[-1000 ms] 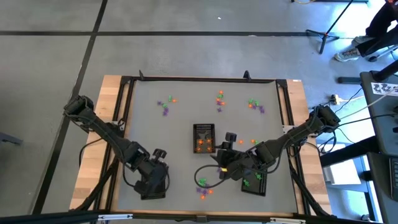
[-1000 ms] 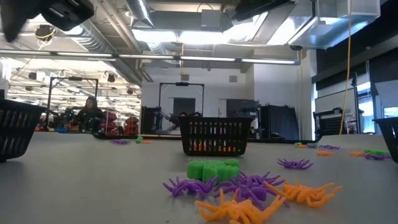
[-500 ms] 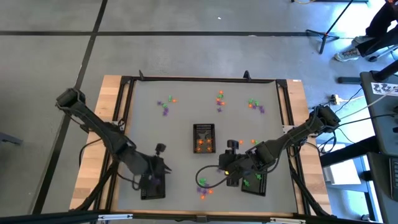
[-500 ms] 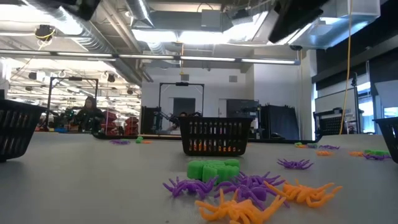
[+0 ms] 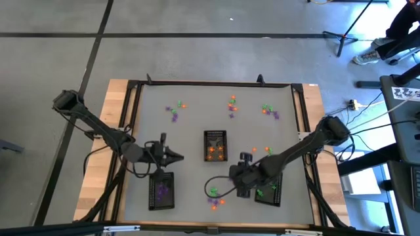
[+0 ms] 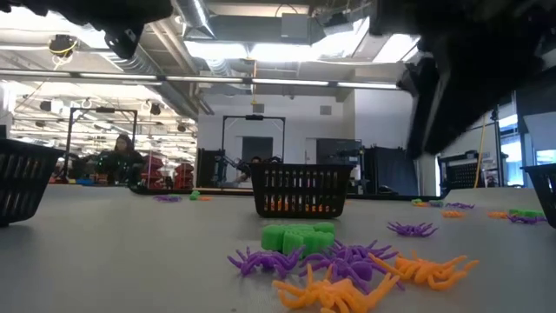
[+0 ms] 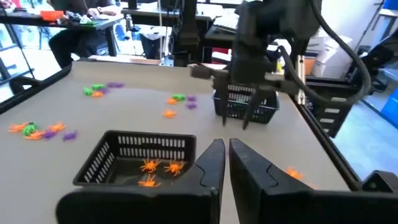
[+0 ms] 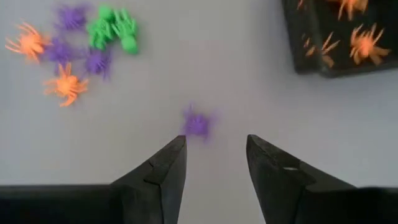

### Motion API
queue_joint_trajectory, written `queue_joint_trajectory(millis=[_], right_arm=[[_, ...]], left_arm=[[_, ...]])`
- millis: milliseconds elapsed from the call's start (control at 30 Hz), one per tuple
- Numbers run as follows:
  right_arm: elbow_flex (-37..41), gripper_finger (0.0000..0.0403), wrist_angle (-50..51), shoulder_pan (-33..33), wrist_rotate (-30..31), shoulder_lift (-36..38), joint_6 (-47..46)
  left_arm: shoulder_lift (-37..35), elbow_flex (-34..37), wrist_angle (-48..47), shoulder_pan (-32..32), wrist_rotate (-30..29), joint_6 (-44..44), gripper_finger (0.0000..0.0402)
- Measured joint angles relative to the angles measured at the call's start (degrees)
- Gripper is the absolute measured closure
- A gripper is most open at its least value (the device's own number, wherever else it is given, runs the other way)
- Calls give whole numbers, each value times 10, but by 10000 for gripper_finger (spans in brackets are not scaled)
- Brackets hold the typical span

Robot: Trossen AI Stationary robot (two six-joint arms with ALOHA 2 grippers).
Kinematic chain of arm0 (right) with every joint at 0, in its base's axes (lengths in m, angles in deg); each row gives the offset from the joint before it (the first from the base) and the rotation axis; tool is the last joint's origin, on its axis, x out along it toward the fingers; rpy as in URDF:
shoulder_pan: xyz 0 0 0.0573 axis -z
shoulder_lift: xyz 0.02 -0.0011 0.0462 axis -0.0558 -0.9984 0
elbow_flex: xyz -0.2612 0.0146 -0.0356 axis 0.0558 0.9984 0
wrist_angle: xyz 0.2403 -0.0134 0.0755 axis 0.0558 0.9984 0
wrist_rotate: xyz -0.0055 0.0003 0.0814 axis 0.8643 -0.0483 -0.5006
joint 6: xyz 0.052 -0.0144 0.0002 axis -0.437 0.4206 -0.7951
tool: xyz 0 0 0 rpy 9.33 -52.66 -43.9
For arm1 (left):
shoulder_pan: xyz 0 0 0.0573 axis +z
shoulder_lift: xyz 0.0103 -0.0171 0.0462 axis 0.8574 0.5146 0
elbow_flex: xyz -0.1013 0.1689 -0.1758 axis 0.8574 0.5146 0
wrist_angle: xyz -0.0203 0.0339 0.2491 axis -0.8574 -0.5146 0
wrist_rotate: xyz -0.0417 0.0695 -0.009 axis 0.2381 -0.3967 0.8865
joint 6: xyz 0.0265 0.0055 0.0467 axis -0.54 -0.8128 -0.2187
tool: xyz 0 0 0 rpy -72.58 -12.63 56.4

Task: Sort Halloween decoration
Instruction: Put the violet spider toy into the bottom left black bin

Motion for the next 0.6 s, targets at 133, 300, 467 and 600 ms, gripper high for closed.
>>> queue_joint_trajectory(millis=[133, 300, 467, 600], right_arm=[[0, 238, -18, 10, -12, -34, 0], [0, 238, -27, 27, -39, -67, -1], [0, 238, -31, 30, -48, -78, -1], [0, 239, -35, 29, -51, -78, -1]], left_arm=[[0, 0, 16, 16, -1, -25, 386], [0, 0, 13, 33, -1, -30, 386], [0, 0, 10, 33, 2, -31, 386], [0, 0, 10, 33, 2, -31, 386]])
